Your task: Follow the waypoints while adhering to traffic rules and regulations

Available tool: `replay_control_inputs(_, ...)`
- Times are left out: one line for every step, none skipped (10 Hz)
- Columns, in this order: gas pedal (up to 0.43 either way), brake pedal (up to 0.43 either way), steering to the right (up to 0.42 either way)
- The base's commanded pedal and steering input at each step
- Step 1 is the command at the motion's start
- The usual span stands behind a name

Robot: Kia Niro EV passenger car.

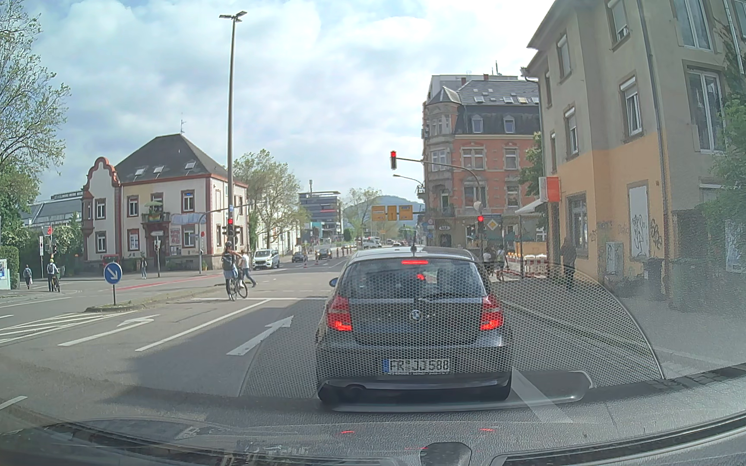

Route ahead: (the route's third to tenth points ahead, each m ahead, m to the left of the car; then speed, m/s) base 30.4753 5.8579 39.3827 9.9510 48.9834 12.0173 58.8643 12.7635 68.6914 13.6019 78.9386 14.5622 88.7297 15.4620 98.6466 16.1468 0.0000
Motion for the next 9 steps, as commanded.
replay_control_inputs(0.0, 0.226, -0.015)
replay_control_inputs(0.0, 0.226, -0.015)
replay_control_inputs(0.0, 0.226, -0.015)
replay_control_inputs(0.0, 0.226, -0.015)
replay_control_inputs(0.0, 0.226, -0.015)
replay_control_inputs(0.0, 0.226, -0.015)
replay_control_inputs(0.0, 0.226, -0.015)
replay_control_inputs(0.0, 0.226, -0.015)
replay_control_inputs(0.0, 0.226, -0.015)
